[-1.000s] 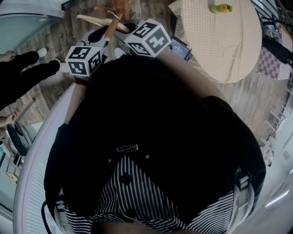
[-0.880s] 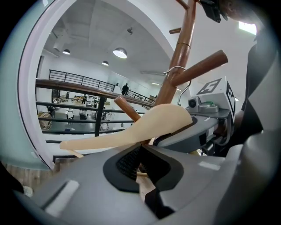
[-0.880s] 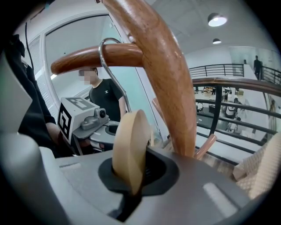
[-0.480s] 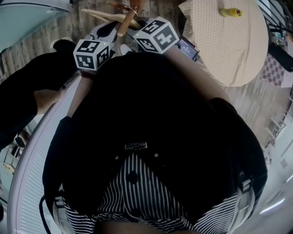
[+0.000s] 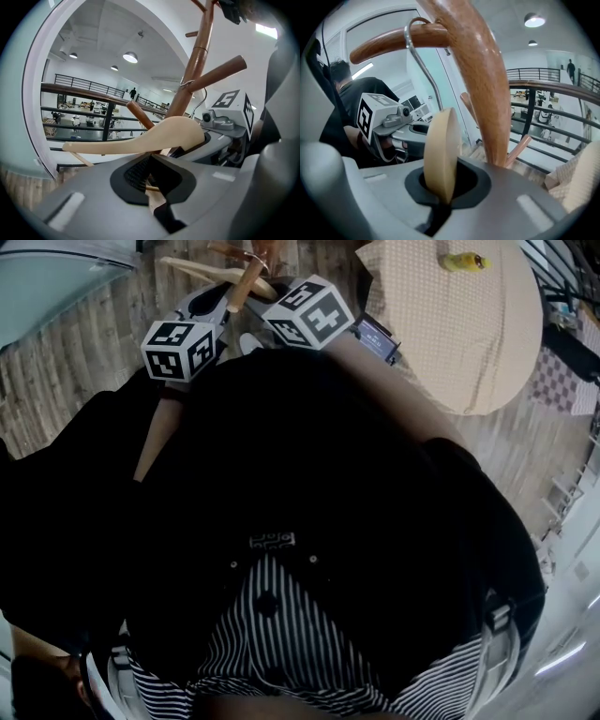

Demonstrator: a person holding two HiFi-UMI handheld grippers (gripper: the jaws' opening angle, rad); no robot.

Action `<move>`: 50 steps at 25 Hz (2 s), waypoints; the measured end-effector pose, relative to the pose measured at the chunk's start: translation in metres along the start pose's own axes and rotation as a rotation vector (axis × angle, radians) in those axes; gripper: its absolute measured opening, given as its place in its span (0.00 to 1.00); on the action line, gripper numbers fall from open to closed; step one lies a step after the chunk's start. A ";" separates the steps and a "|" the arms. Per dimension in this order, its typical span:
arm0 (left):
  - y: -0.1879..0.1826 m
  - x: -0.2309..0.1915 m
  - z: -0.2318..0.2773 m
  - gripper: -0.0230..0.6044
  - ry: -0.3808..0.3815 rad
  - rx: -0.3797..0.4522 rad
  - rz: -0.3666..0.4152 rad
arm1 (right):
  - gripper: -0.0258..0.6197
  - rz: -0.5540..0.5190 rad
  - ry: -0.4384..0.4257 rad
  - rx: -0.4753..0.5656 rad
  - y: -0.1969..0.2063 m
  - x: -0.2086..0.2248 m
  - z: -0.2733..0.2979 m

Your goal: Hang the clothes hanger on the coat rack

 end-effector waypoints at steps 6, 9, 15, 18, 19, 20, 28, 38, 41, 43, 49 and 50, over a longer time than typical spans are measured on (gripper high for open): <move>0.008 0.000 0.004 0.04 -0.024 0.015 -0.023 | 0.05 0.003 -0.005 0.019 0.010 0.004 -0.004; 0.013 0.001 0.002 0.04 -0.064 0.032 -0.046 | 0.13 0.007 -0.019 0.039 0.014 0.006 -0.006; 0.017 0.026 -0.003 0.04 -0.124 0.065 -0.094 | 0.23 0.027 0.000 0.104 0.024 0.012 -0.041; 0.020 0.039 0.000 0.04 -0.145 0.059 -0.110 | 0.25 0.051 0.021 0.140 0.026 0.023 -0.061; 0.021 0.044 0.001 0.04 -0.154 0.063 -0.115 | 0.26 0.054 0.032 0.151 0.028 0.027 -0.068; 0.022 0.048 0.002 0.04 -0.166 0.071 -0.120 | 0.26 0.060 0.047 0.163 0.030 0.031 -0.075; 0.024 0.098 -0.005 0.04 -0.319 0.218 -0.074 | 0.16 0.149 0.151 0.248 0.077 0.051 -0.127; 0.024 0.179 0.021 0.04 -0.220 0.208 0.004 | 0.04 -0.016 0.099 0.290 0.107 0.024 -0.163; 0.027 0.197 0.025 0.04 -0.217 0.214 0.015 | 0.04 -0.026 0.078 0.298 0.119 0.020 -0.175; 0.032 0.209 0.031 0.04 -0.217 0.216 0.016 | 0.04 -0.032 0.072 0.300 0.129 0.019 -0.183; 0.047 0.233 0.039 0.04 -0.206 0.215 0.018 | 0.04 -0.047 0.069 0.304 0.151 0.013 -0.201; 0.046 0.237 0.041 0.04 -0.203 0.216 0.022 | 0.04 -0.044 0.070 0.306 0.153 0.015 -0.205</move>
Point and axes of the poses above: the fingertips, and each gripper's own axes: z forward along the fingers, x to its right, y out of its underside, the point moved 10 cm from there along -z, backward along the fingers, and after that the axes turned 7 degrees about y, right-handed, at the moved point
